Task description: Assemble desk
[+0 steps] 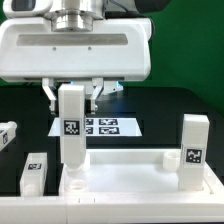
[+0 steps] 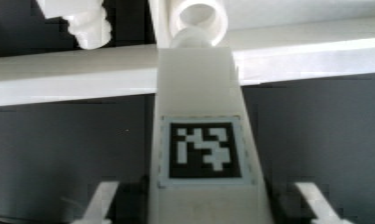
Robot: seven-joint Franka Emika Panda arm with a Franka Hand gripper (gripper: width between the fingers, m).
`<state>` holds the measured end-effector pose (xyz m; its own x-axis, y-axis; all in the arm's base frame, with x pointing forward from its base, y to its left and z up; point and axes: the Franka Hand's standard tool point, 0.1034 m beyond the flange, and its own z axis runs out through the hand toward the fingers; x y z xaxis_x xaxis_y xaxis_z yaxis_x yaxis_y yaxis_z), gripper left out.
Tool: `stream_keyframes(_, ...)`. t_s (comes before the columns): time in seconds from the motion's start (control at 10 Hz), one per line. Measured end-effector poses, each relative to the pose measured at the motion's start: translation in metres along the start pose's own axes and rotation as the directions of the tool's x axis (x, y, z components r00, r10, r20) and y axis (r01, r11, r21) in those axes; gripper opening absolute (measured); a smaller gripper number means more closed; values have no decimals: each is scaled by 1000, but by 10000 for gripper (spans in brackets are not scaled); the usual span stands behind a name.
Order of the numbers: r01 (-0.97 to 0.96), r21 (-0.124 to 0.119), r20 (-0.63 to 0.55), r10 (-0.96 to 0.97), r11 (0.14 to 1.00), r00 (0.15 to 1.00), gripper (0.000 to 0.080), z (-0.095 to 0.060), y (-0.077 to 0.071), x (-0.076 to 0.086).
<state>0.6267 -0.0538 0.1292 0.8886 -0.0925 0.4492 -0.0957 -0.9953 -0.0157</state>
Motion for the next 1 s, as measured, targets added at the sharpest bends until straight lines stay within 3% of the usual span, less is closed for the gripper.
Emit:
stream_keyframes(0.6, 5, -4, 11, -5, 1000, 1000, 284, 10, -1, -7)
stream_keyframes(1.0, 11, -21, -6, -11, 1000, 1000, 284, 22, 0, -14)
